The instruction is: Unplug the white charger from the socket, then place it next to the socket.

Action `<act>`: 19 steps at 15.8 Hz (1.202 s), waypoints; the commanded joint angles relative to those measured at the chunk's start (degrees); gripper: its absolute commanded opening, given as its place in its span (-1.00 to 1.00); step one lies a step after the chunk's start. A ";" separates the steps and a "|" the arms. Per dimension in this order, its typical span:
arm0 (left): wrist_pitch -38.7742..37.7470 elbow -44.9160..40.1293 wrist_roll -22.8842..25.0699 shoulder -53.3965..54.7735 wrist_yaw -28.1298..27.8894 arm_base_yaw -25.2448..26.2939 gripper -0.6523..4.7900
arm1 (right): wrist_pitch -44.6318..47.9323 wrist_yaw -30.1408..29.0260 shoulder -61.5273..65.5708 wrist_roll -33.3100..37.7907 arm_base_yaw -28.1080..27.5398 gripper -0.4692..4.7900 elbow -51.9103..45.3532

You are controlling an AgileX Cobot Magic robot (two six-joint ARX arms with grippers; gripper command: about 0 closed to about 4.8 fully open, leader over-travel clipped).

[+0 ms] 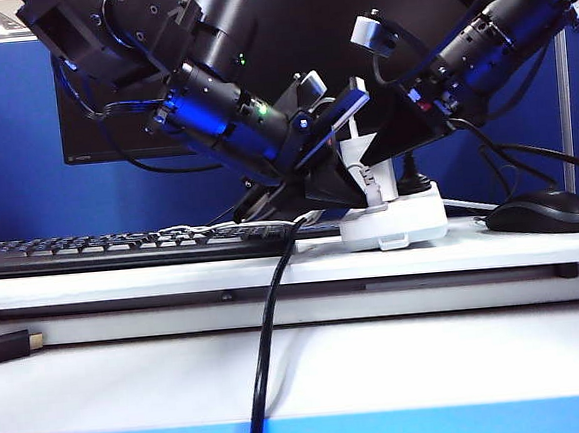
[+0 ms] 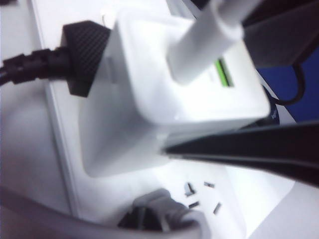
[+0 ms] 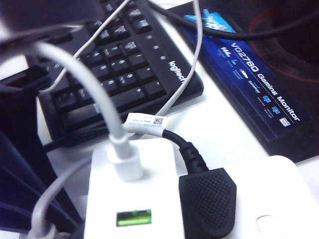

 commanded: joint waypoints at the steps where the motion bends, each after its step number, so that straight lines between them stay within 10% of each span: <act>1: -4.31 -0.48 0.44 0.85 1.14 -0.68 -0.78 | 9.05 -7.04 -2.01 1.86 0.90 -0.83 1.60; 19: -5.25 -0.59 0.44 0.85 1.18 -0.70 -0.78 | 15.54 -4.90 -2.56 2.49 1.31 -0.83 1.62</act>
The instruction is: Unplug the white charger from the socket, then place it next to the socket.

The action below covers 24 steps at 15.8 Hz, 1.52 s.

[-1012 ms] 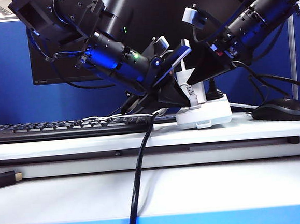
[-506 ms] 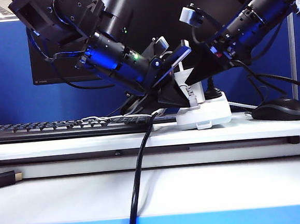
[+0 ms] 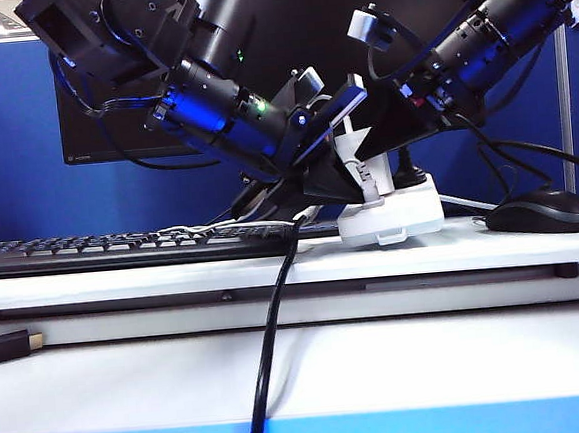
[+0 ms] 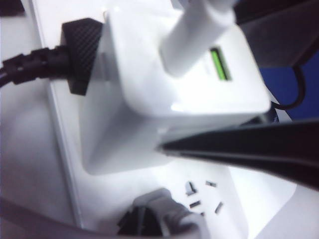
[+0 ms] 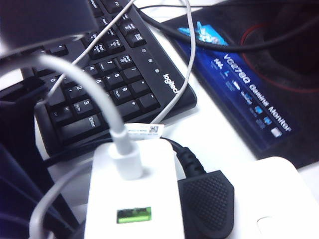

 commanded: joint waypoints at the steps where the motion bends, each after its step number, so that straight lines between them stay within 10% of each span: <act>1: -5.29 -0.70 0.44 1.07 1.70 -0.70 -0.78 | 12.55 -5.18 -2.40 4.07 0.72 -0.83 1.79; 16: -5.77 -0.68 1.79 1.05 1.90 -0.79 -0.78 | 13.03 1.99 -2.67 5.90 0.68 -0.83 1.81; 24: 2.23 -0.26 4.13 -2.43 8.61 -0.66 -0.78 | 21.53 12.02 -2.75 25.49 0.33 -0.83 1.79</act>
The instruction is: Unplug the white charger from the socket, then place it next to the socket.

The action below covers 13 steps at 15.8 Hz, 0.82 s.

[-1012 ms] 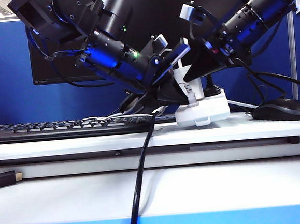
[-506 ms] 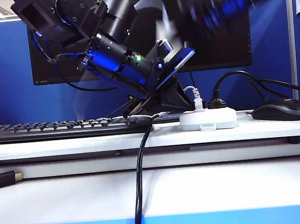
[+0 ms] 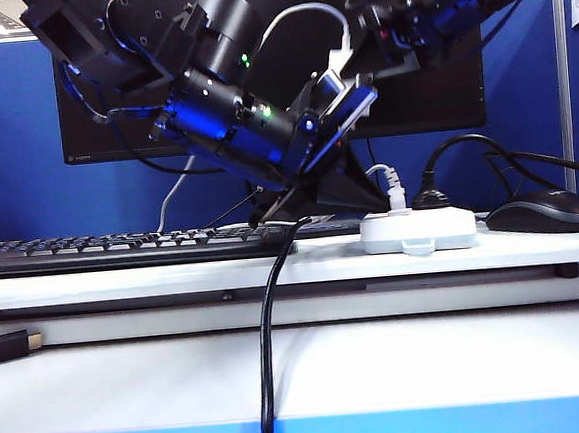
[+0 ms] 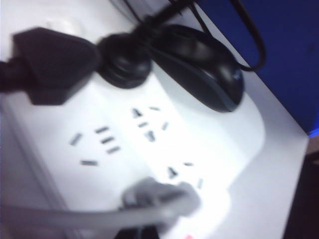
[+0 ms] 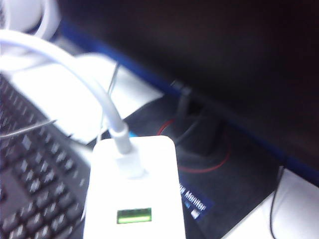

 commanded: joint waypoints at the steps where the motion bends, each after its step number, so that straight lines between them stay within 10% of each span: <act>1: 2.71 0.20 0.74 -3.80 -0.83 -0.13 -0.78 | 2.80 2.10 -0.52 4.15 0.15 -0.82 0.31; 13: -4.37 0.48 11.63 -20.92 -31.98 -0.11 -0.78 | 1.05 -2.43 0.74 17.68 0.66 -0.83 0.31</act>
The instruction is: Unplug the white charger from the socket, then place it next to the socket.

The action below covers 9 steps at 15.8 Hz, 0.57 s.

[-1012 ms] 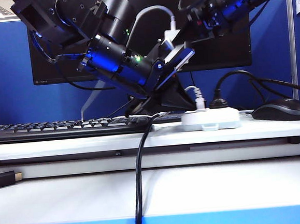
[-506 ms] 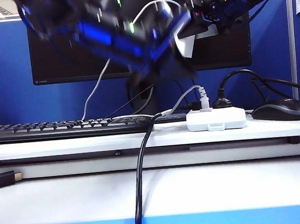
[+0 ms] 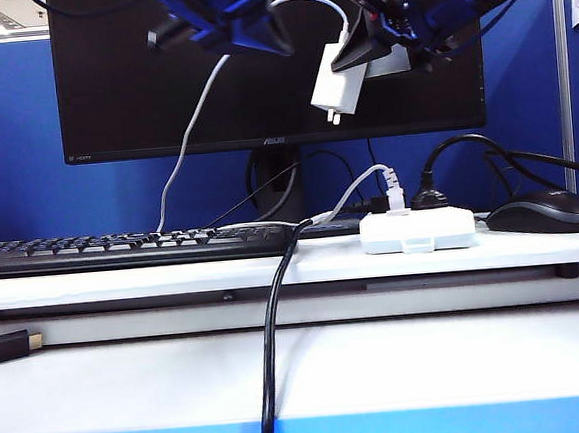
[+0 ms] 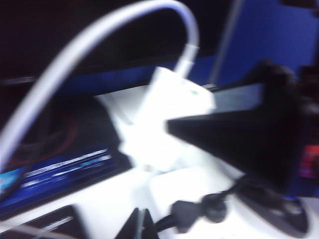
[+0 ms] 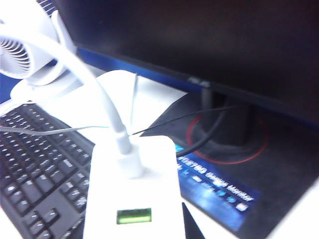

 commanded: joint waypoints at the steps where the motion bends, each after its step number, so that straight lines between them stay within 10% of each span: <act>1: -2.08 0.24 0.83 -1.53 -1.81 -0.09 -0.78 | 1.25 -0.35 1.57 6.32 0.02 -0.83 0.33; 9: 0.70 0.37 0.76 -6.71 -1.81 -0.09 -0.78 | 3.15 -0.11 8.70 14.67 0.04 -0.83 0.37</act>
